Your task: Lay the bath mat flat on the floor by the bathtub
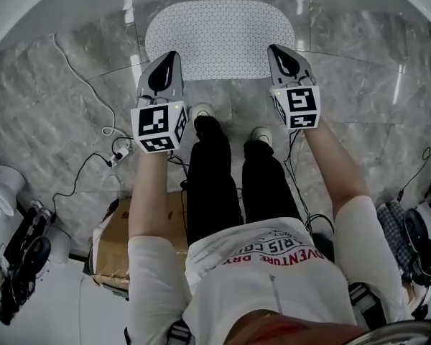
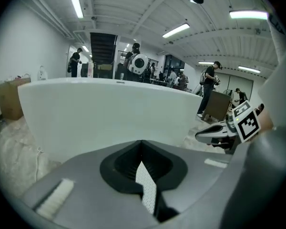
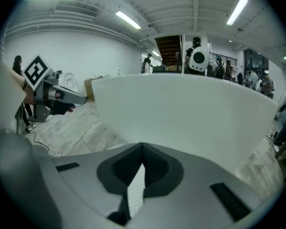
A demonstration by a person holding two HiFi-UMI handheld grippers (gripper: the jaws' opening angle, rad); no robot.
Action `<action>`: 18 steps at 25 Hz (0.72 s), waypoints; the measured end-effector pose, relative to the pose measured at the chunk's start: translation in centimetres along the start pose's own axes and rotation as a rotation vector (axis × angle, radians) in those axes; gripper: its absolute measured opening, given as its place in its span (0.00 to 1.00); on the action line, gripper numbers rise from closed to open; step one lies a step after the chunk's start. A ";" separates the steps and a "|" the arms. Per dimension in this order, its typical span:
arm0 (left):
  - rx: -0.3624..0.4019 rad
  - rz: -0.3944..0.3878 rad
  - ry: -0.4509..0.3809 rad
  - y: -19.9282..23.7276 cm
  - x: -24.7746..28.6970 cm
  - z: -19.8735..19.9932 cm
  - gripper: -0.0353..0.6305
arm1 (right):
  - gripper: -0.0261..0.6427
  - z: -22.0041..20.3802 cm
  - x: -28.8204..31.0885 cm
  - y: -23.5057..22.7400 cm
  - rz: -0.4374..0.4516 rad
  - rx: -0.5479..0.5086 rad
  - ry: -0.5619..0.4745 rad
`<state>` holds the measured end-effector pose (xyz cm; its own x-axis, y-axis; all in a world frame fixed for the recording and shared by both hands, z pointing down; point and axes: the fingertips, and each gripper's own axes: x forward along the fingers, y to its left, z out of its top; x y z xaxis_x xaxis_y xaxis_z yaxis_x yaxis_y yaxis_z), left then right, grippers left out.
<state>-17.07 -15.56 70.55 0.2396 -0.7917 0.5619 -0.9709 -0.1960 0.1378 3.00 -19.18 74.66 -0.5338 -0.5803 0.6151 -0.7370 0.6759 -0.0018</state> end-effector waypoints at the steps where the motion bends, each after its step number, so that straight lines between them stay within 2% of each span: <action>1: 0.017 0.008 0.004 -0.5 -1.4 2.0 0.07 | 0.05 2.1 -1.8 0.5 0.007 0.003 -0.013; 4: 0.024 -0.012 -0.005 -2.2 -5.6 8.0 0.07 | 0.05 8.4 -7.0 1.7 0.028 0.008 -0.051; 8: 0.000 -0.054 -0.078 -5.0 -11.3 16.8 0.07 | 0.05 16.4 -13.7 2.9 0.039 -0.004 -0.110; 11: 0.001 -0.029 -0.148 -6.1 -15.6 22.9 0.07 | 0.05 22.4 -18.2 3.2 0.016 0.012 -0.161; 13: 0.016 -0.030 -0.179 -7.4 -18.8 26.1 0.07 | 0.05 26.1 -21.6 3.7 0.008 0.026 -0.195; 18: 0.088 -0.101 -0.272 -11.0 -25.8 33.2 0.07 | 0.05 34.0 -29.0 4.4 0.013 -0.014 -0.287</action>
<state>-12.56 -12.18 27.40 0.3382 -0.8890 0.3086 -0.9410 -0.3218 0.1045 1.09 -14.83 30.01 -0.6400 -0.6750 0.3670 -0.7245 0.6892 0.0042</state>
